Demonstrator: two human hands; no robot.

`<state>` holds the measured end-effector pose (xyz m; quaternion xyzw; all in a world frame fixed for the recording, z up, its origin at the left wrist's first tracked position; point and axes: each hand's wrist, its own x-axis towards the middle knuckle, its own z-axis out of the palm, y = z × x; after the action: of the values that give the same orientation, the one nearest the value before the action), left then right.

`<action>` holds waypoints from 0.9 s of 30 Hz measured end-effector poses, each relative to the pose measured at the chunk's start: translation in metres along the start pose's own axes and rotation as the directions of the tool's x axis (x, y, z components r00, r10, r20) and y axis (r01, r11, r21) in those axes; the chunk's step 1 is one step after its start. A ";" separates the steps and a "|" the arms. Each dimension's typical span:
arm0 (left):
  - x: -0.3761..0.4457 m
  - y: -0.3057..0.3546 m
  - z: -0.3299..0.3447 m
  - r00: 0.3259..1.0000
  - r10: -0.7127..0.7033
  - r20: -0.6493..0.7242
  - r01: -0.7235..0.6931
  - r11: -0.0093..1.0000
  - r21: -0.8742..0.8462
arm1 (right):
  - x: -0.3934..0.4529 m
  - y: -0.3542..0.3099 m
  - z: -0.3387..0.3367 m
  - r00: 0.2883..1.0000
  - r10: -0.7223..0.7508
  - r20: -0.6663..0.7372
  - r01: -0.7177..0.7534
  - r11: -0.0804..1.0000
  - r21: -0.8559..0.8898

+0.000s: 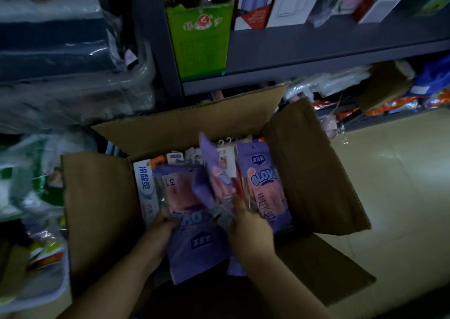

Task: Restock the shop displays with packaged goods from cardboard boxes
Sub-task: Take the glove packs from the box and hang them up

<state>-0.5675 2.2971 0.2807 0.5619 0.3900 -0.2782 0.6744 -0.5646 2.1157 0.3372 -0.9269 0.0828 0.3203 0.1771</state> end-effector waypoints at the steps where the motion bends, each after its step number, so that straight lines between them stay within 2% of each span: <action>1: -0.006 0.002 0.007 0.999 -0.032 0.003 0.032 0.997 -0.075 | 0.001 -0.011 0.009 0.999 -0.020 0.030 0.021 0.999 -0.033; 3: -0.008 0.001 0.015 0.995 -0.091 0.045 0.097 0.984 -0.152 | -0.001 -0.029 0.026 0.995 -0.049 0.082 0.052 0.998 -0.037; 5: -0.007 0.000 0.022 0.989 -0.143 0.039 0.147 0.980 -0.136 | -0.004 -0.035 0.040 0.985 -0.106 0.135 0.111 0.994 -0.025; 7: -0.002 0.000 0.020 0.991 -0.133 -0.007 0.132 0.988 -0.078 | -0.005 -0.030 0.041 0.960 -0.168 0.225 0.169 0.985 0.016; 10: 0.010 -0.003 0.017 0.989 -0.149 -0.022 0.147 0.986 -0.078 | -0.004 -0.013 0.027 0.901 -0.222 0.372 0.153 0.966 0.207; 12: 0.018 -0.001 0.017 0.992 -0.117 -0.054 0.112 0.990 -0.084 | 0.002 0.003 0.021 0.869 -0.230 0.437 0.050 0.921 0.385; 14: 0.025 0.002 0.019 0.988 -0.071 -0.134 0.064 0.996 -0.054 | 0.015 0.022 0.016 0.902 -0.182 0.392 -0.052 0.855 0.517; 16: 0.030 0.002 0.019 0.986 -0.023 -0.164 0.020 1.000 -0.024 | 0.034 0.040 0.010 0.970 -0.026 0.240 -0.126 0.794 0.595; 17: 0.033 0.001 0.019 0.985 -0.014 -0.174 0.013 1.000 -0.007 | 0.046 0.049 0.006 0.989 0.086 0.122 -0.140 0.811 0.567; 19: 0.041 -0.004 0.014 0.983 -0.012 -0.182 0.017 1.000 0.026 | 0.074 0.068 0.006 0.971 0.225 -0.077 -0.171 0.885 0.432; 20: 0.044 -0.006 0.012 0.985 -0.012 -0.171 0.018 0.999 0.033 | 0.086 0.075 0.009 0.966 0.238 -0.096 -0.188 0.912 0.365; 23: 0.048 -0.008 0.009 0.987 -0.027 -0.159 0.037 0.998 0.060 | 0.107 0.078 0.028 0.971 0.236 0.047 -0.241 0.954 0.181; 25: 0.049 -0.008 0.009 0.982 -0.027 -0.185 0.038 0.998 0.056 | 0.114 0.080 0.035 0.966 0.255 0.034 -0.257 0.950 0.180; 27: 0.050 -0.009 0.011 0.986 -0.045 -0.160 0.050 0.998 0.025 | 0.118 0.086 0.032 0.960 0.276 -0.044 -0.254 0.927 0.276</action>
<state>-0.5453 2.2875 0.2350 0.5825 0.4522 -0.2538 0.6260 -0.5134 2.0439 0.2161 -0.8870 0.2570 0.2889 0.2524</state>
